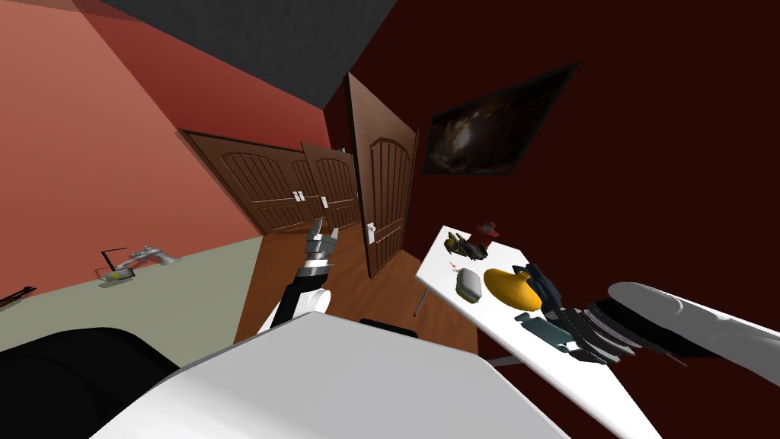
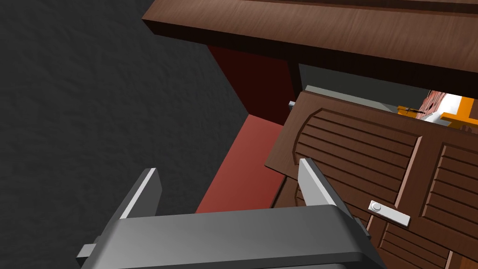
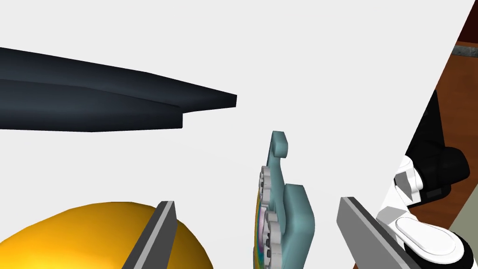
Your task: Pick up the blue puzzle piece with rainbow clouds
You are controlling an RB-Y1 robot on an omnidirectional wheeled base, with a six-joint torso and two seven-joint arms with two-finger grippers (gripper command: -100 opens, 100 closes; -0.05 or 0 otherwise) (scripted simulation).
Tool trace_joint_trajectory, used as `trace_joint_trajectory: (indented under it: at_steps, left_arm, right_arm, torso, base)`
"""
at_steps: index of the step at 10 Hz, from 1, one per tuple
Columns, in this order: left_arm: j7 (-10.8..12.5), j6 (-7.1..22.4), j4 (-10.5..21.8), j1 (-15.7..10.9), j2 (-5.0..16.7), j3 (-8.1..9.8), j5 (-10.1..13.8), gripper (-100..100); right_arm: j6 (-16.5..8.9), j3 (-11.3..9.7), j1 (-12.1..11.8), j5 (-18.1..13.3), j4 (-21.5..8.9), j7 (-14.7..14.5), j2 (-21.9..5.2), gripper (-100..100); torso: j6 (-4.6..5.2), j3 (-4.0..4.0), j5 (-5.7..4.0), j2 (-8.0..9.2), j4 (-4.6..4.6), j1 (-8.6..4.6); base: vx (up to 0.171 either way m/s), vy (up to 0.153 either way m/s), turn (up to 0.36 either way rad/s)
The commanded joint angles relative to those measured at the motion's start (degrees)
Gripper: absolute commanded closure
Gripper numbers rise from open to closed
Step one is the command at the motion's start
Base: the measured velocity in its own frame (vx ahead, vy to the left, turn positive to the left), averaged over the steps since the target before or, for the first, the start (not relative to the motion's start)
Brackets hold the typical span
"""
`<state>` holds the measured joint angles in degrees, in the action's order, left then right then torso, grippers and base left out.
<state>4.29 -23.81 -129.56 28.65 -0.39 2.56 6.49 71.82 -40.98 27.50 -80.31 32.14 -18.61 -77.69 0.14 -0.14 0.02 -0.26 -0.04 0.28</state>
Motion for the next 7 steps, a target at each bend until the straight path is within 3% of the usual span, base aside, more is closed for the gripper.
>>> trace_joint_trajectory:
  at_steps: [1,2,3,5,7]
  left_arm:
    - [0.0,0.0,0.0,0.0,0.0,0.00,0.0,0]
    - [0.0,0.0,0.0,0.0,0.0,0.00,0.0,0]
    - [0.0,0.0,0.0,0.0,0.0,0.00,0.0,0]
    - [0.0,0.0,0.0,0.0,0.0,0.00,0.0,0]
    - [0.0,0.0,0.0,0.0,0.0,0.00,0.0,0]
  right_arm:
    - [-0.1,-2.9,0.2,2.9,-1.0,-1.0,-0.1,-100]
    - [-0.1,-3.0,0.2,4.5,-1.0,-1.0,-0.1,-100]
    - [-2.4,-5.5,-1.4,6.3,-0.7,-1.6,-2.4,-100]
    - [-2.4,-9.0,-1.4,9.6,-0.7,-1.6,-2.4,-100]
    - [-2.4,-9.0,-1.4,12.5,-0.7,-1.6,-2.4,-100]
  torso:
    - [0.00,0.00,0.00,0.00,0.00,0.00]
    - [0.01,0.00,-0.01,0.00,0.00,-0.02]
    - [0.01,0.00,0.00,0.00,0.00,-0.01]
    - [0.01,0.00,0.00,0.00,0.00,-0.01]
    - [0.01,0.00,-0.01,-0.01,0.00,-0.01]
  base:
    - [-0.005,-0.001,-0.017]
    - [-0.002,0.001,-0.015]
    - [-0.009,0.009,0.217]
    - [-0.008,0.000,0.042]
    - [-0.001,0.001,-0.010]
